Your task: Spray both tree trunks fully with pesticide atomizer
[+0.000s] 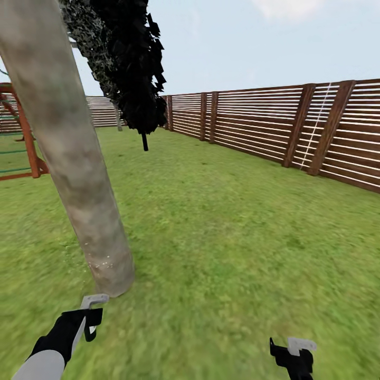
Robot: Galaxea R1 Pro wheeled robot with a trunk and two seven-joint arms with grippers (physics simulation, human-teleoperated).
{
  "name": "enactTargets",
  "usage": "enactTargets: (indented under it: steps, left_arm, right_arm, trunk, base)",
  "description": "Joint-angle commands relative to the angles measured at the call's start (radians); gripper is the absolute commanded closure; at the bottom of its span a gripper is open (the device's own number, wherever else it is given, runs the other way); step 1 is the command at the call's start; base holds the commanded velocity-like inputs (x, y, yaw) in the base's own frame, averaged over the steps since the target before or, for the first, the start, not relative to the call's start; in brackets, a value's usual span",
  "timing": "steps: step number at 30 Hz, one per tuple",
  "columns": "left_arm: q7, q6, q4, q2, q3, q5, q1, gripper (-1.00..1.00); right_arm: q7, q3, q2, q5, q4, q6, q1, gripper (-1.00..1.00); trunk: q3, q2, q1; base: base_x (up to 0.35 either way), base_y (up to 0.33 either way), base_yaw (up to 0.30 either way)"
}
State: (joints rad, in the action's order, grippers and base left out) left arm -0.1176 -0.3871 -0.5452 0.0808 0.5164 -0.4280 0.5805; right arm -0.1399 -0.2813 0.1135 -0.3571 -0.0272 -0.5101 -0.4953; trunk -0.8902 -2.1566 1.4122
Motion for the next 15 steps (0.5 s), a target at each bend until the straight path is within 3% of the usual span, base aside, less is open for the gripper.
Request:
enactTargets:
  steps: [1, 7, 15]
  left_arm:
    - [-0.009, -0.004, -0.002, -0.001, 0.007, -0.011, 0.001, 1.00]
    - [-0.008, -0.004, -0.002, 0.000, 0.007, -0.011, 0.001, 1.00]
    - [-0.009, -0.004, -0.002, -0.001, 0.007, -0.009, 0.001, 1.00]
  right_arm:
    - [-0.004, -0.009, 0.000, -0.005, 0.000, -0.001, 0.000, -1.00]
    - [-0.005, -0.009, 0.000, -0.005, 0.000, -0.001, 0.000, -1.00]
    - [-0.005, -0.009, 0.000, -0.005, 0.000, -0.001, 0.000, -1.00]
  trunk:
    - [-0.001, 0.000, 0.000]
    - [-0.001, 0.000, 0.000]
    - [-0.001, 0.000, 0.000]
  base:
    - [0.092, -0.274, 0.025]
    - [0.123, -0.274, 0.006]
    - [0.115, -0.274, 0.267]
